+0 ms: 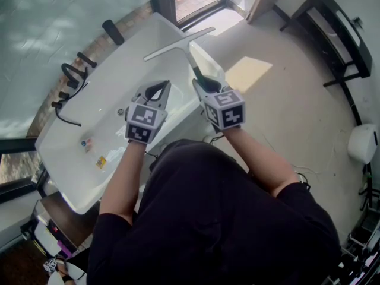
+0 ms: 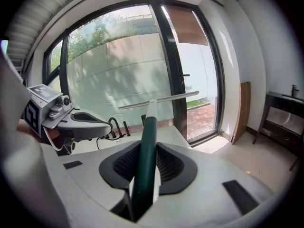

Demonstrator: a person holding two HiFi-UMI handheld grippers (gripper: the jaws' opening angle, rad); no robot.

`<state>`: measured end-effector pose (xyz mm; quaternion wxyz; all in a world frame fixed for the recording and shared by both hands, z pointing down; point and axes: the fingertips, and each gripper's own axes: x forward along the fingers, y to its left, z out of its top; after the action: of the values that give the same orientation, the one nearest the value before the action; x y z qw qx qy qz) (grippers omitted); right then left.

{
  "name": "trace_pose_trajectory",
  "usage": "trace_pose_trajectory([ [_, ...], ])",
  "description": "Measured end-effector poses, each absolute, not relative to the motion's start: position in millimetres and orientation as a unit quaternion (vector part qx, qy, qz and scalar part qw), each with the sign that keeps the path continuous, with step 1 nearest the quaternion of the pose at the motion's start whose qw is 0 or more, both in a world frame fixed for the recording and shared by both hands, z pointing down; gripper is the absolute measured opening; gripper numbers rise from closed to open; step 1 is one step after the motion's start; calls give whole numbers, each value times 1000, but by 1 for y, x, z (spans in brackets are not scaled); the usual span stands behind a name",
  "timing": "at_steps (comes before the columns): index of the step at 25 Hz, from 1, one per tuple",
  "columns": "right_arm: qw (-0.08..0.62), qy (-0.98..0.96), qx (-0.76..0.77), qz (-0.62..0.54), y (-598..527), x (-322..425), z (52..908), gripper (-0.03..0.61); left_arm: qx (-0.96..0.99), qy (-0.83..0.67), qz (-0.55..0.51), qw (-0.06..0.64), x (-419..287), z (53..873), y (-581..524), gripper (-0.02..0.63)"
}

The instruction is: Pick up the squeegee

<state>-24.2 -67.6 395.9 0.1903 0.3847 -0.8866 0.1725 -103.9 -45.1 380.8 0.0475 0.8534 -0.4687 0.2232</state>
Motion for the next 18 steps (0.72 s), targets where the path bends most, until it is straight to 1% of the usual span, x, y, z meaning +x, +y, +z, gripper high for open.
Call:
trace_pose_trajectory([
  [18, 185, -886, 391, 164, -73, -16, 391, 95, 859, -458, 226, 39, -89, 379, -54, 3],
])
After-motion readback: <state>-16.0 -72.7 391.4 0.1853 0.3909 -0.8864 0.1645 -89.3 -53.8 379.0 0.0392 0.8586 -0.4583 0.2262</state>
